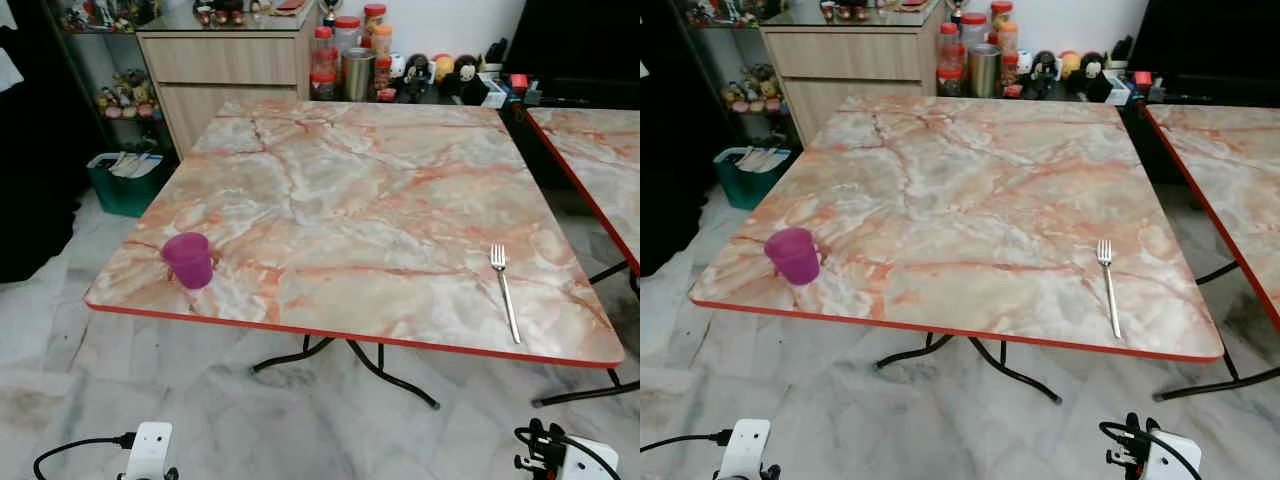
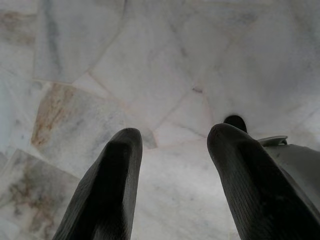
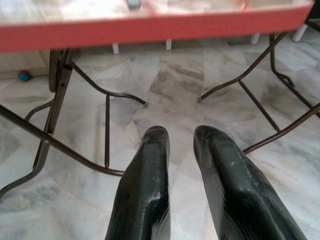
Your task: Setting the table
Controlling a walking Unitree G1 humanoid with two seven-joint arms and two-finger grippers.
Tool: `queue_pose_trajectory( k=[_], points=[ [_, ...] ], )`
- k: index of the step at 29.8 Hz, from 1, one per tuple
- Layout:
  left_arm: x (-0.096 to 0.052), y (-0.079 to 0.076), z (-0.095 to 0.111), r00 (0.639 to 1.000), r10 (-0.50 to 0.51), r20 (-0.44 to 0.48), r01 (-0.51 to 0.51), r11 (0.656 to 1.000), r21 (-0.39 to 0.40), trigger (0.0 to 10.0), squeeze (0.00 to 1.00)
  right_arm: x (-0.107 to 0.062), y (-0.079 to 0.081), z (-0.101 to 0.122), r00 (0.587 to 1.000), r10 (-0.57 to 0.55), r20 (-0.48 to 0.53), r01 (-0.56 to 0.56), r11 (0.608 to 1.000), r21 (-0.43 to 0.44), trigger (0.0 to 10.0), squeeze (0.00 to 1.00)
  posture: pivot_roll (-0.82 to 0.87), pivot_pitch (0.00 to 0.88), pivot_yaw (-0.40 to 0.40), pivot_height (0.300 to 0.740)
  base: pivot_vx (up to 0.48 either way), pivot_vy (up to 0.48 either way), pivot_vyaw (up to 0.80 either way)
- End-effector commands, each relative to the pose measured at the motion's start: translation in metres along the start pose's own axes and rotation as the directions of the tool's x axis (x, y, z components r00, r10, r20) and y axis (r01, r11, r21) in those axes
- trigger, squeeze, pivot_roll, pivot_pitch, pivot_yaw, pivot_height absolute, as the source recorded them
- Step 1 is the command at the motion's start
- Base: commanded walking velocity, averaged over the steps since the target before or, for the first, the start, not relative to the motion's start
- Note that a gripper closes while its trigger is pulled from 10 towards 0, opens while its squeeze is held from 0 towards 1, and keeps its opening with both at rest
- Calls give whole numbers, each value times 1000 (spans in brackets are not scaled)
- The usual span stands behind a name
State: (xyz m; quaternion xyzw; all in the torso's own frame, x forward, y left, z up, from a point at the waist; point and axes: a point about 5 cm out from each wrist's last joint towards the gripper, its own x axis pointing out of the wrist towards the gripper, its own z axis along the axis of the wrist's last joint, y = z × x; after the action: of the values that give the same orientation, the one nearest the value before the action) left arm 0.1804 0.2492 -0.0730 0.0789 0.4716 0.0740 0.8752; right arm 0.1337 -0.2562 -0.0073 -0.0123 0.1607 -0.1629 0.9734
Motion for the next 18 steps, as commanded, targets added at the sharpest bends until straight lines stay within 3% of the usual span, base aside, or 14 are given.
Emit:
queue_pose_trajectory(
  k=[1, 5, 8, 10, 13, 17, 18],
  points=[
    [0, 2, -3, 1000, 5, -14, -5, 1000, 13, 10000, 0, 2, -8, 18, 998, -47, 52, 48, 999, -3, 10000, 0, -19, 0, 7, 740, 0, 0, 0],
    [-1, 3, -3, 1000, 7, -14, -7, 1000, 15, 10000, 0, 5, -16, 36, 989, -88, 116, 88, 996, 1, 10000, 0, -23, 0, 10, 740, 0, 0, 0],
    [-1, 3, -3, 1000, 6, -13, -6, 1000, 17, 10000, 0, 19, -18, 75, 969, -102, 223, 104, 995, 5, 10000, 0, -22, 0, 9, 740, 0, 0, 0],
    [-1, 3, -3, 1000, 6, -13, -5, 1000, 16, 10000, 0, 22, -18, 83, 965, -103, 240, 104, 995, 6, 10000, 0, -22, 0, 9, 740, 0, 0, 0],
    [-1, 2, -3, 1000, 6, -12, -6, 1000, 9, 10000, 0, 38, -11, 115, 953, -100, 285, 101, 995, 11, 10000, 0, -16, 0, 7, 740, 0, 0, 0],
    [-1, 2, -3, 1000, 5, -12, -5, 1000, 6, 10000, 0, 46, -6, 130, 950, -95, 297, 94, 995, 16, 10000, 0, -16, 0, 7, 740, 0, 0, 0],
    [0, 2, -3, 1000, 5, -13, -5, 1000, 5, 10000, 0, 55, 2, 140, 950, -70, 306, 71, 997, 9, 10000, 0, -13, 0, 12, 740, 0, 0, 0]
  ],
)
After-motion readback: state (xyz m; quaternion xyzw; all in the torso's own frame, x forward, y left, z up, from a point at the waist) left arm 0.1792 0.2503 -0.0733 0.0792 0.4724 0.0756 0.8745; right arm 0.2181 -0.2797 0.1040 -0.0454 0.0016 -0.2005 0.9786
